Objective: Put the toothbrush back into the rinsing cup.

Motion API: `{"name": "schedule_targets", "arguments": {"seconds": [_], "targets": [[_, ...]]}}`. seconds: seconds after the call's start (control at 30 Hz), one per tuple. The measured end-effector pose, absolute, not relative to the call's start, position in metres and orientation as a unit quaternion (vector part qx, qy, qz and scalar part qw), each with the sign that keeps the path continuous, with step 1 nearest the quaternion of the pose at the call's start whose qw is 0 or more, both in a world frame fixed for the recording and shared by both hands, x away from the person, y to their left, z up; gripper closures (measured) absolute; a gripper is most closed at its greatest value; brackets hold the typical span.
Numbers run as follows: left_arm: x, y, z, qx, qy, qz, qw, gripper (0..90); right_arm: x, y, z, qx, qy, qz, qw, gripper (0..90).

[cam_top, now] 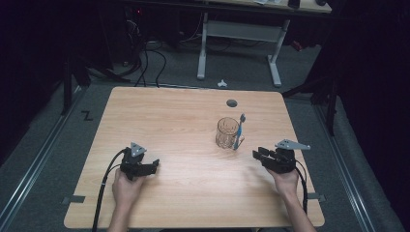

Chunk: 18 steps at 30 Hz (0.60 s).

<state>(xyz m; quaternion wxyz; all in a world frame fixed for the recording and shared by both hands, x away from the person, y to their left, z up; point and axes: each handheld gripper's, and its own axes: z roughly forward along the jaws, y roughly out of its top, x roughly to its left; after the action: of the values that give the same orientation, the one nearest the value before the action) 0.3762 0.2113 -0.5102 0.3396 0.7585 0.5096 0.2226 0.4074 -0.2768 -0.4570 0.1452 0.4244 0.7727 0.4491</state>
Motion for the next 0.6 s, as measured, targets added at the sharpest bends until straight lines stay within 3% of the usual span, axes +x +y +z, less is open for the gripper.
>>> {"name": "schedule_targets", "arguments": {"seconds": [0.6], "targets": [[0.376, 0.211, -0.510, 0.759, 0.510, 0.223, 0.340, 22.6, 0.418, -0.272, -0.471, 0.434, 0.777, 0.429, 0.152, 62.3]]}}
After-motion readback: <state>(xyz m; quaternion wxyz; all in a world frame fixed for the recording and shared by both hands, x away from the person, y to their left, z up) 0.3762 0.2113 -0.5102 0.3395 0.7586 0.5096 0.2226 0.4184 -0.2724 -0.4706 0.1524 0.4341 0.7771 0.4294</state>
